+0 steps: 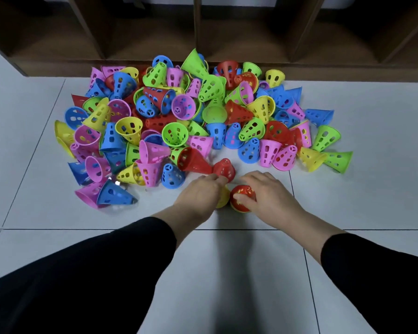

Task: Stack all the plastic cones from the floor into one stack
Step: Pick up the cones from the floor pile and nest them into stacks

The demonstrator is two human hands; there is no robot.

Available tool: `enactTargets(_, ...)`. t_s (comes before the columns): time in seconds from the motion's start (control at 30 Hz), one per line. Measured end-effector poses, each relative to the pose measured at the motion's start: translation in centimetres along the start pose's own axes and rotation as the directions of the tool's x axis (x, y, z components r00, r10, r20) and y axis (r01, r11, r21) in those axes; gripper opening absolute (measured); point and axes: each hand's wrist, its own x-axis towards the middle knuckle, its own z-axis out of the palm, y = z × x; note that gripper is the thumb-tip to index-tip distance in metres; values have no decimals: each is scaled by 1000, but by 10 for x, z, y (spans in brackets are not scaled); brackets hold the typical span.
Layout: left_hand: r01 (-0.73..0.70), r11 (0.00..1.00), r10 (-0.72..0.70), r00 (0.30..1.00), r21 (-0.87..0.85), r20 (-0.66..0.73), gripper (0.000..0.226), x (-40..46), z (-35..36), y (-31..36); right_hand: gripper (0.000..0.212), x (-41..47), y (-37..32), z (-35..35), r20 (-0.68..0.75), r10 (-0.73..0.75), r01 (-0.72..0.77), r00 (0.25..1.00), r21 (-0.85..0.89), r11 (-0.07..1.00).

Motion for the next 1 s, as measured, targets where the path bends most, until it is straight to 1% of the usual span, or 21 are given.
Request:
enactTargets(0.07, 22, 996, -25, 999, -87, -37, 40, -2, 2, -2, 44, 9, -3, -5, -73, 10, -6, 997, 63, 998)
enactTargets(0.1, 24, 994, -33, 997, -111, -76, 46, -3, 3, -5, 43, 16, -5, -7, -82, 8, -3, 997, 60, 998)
enactTargets(0.13, 28, 996, -38, 991, -81, -128, 48, -5, 3, -9, 43, 25, -6, -9, -69, 7, -4, 998, 39, 999)
enactTargets(0.17, 45, 999, -46, 980, -11, -194, 48, -6, 3, -16, 46, 34, -7, -10, -45, 8, -7, 999, 16, 1000)
enactTargets(0.23, 135, 984, -94, 946, 115, -311, 43, -5, -4, -38, 54, 55, -12, -10, 12, 18, -18, 1000, -8, 1000)
enactTargets(0.27, 190, 969, -128, 933, 159, -337, 44, -2, -10, -49, 58, 65, -15, -9, 46, 21, -20, 999, -24, 1000)
enactTargets(0.3, 226, 951, -147, 932, 213, -332, 45, 1, -15, -59, 61, 75, -18, -6, 87, 18, -13, 996, -59, 998)
enactTargets(0.33, 219, 931, -132, 947, 291, -293, 45, 5, -20, -67, 64, 83, -20, -3, 134, 13, 2, 991, -109, 994)
enactTargets(0.37, 162, 912, -74, 969, 378, -237, 44, 8, -22, -73, 65, 89, -22, 1, 182, 14, 17, 983, -163, 987)
enactTargets(0.4, 75, 889, 8, 984, 452, -178, 45, 11, -24, -76, 64, 94, -23, 5, 222, 22, 25, 975, -209, 978)
enactTargets(0.47, -76, 834, 144, 986, 547, -83, 54, 17, -26, -78, 56, 99, -21, 12, 263, 47, 26, 964, -266, 964)
enactTargets(0.5, -128, 804, 190, 981, 581, -47, 54, 22, -26, -78, 52, 100, -20, 15, 267, 56, 24, 962, -287, 958)
enactTargets(0.57, -212, 749, 261, 965, 628, 14, 45, 31, -23, -80, 47, 100, -17, 20, 249, 54, 26, 967, -309, 951)
enactTargets(0.6, -236, 735, 276, 960, 636, 37, 40, 35, -21, -80, 46, 101, -16, 21, 231, 49, 24, 972, -304, 952)
enactTargets(0.7, -214, 735, 232, 971, 644, 58, 35, 41, -19, -79, 41, 103, -15, 19, 190, 46, 5, 981, -258, 966)
enactTargets(0.8, -179, 727, 204, 978, 662, 41, 38, 45, -15, -74, 38, 103, -16, 9, 130, 68, -45, 989, -173, 984)
enactTargets(0.9, -161, 723, 182, 982, 672, 40, 40, 48, -11, -69, 40, 96, -18, -9, 17, 86, -84, 996, -67, 994)
enactTargets(1.0, -126, 738, 123, 991, 663, 51, 39, 48, -6, -68, 41, 83, -19, -30, -106, 107, -98, 989, 88, 991)
